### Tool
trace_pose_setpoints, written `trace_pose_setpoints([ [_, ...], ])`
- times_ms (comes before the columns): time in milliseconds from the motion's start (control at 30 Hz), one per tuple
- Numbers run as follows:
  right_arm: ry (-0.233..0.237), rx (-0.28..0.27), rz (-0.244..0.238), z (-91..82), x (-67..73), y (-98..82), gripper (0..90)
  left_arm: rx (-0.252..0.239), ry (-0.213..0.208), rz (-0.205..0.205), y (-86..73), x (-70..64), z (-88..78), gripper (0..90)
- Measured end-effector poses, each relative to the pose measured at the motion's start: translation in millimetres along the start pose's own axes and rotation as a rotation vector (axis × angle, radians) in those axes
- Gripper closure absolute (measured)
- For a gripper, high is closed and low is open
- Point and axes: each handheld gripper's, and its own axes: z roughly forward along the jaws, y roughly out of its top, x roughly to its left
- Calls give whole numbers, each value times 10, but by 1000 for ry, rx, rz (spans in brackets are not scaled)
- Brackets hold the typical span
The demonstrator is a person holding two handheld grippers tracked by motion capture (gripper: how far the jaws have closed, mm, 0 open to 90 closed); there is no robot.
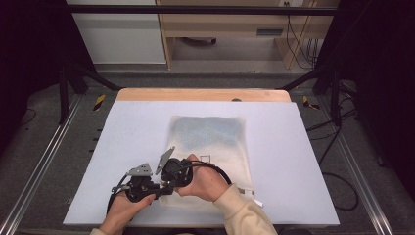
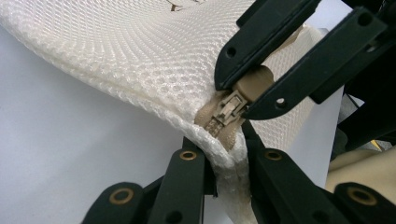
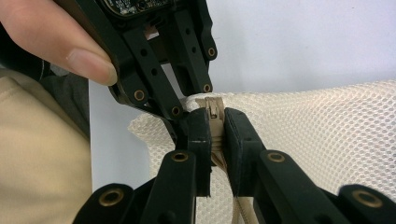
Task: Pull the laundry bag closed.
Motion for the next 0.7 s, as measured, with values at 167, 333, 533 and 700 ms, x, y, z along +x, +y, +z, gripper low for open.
trace_pose_setpoints([
  [167,-1,0,2,-7,3,-3,817,-6,3,1,1,-6,-3,842],
  [333,-6,18,-1,-18,6,-12,818,-5,0,3,5,-7,-7,843],
  [533,-14,27,2,-28,-12,-52,819,-11,8,5,7,-13,-7,843],
  [700,-12,32,4,-40,-19,-73,819,-10,9,12,10,-16,-8,843],
])
